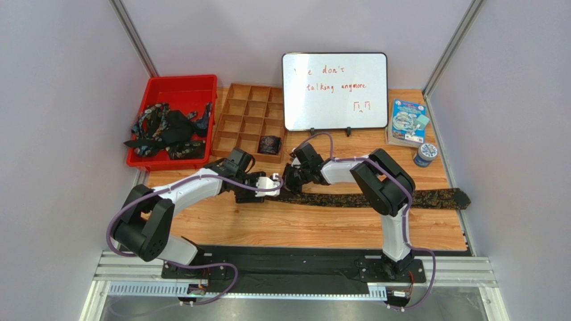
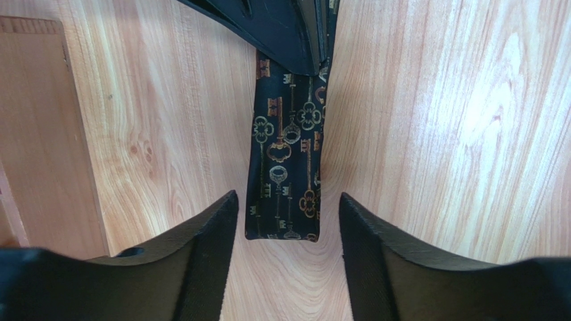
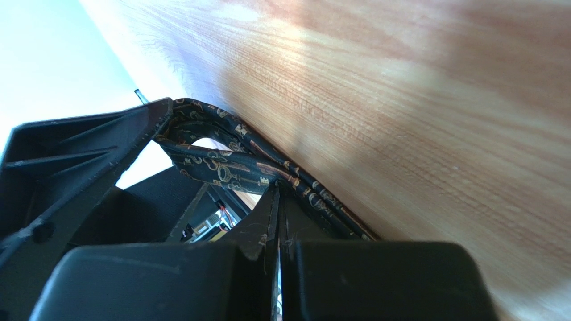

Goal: Roll the ties
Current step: Roll the tie at the center of the board.

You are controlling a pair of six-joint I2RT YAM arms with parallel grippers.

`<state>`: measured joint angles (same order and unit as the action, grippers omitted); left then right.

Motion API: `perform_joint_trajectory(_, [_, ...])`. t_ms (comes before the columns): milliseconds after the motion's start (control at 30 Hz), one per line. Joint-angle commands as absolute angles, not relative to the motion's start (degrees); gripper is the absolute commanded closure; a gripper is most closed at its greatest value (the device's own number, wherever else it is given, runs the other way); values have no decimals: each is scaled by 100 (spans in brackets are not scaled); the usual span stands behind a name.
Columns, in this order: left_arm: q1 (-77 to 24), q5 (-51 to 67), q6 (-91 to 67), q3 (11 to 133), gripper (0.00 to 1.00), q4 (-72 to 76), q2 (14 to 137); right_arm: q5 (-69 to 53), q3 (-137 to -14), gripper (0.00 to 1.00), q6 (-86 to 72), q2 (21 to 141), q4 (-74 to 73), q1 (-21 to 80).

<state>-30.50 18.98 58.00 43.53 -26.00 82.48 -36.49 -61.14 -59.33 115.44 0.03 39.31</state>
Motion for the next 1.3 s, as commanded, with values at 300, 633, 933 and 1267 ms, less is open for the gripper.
perform_joint_trajectory(300, [-2988, 2495, 5994, 4710, 52, -3137, 8007, -3656, -6065, 100, -5968, 11672, 18, 3929])
perform_joint_trajectory(633, [-3269, 2874, 5608, 5361, 57, -3261, 8339, -3788, -6100, 100, -6012, 11698, 44, 3938])
perform_joint_trajectory(933, [-3480, 2857, 5309, 5774, 60, -3146, 9070, -3858, -6047, 100, -5977, 11532, 53, 3885])
perform_joint_trajectory(1267, [-3498, 2856, 5414, 5590, 62, -3164, 9018, -4227, -5977, 92, -5459, 10653, -799, 3604])
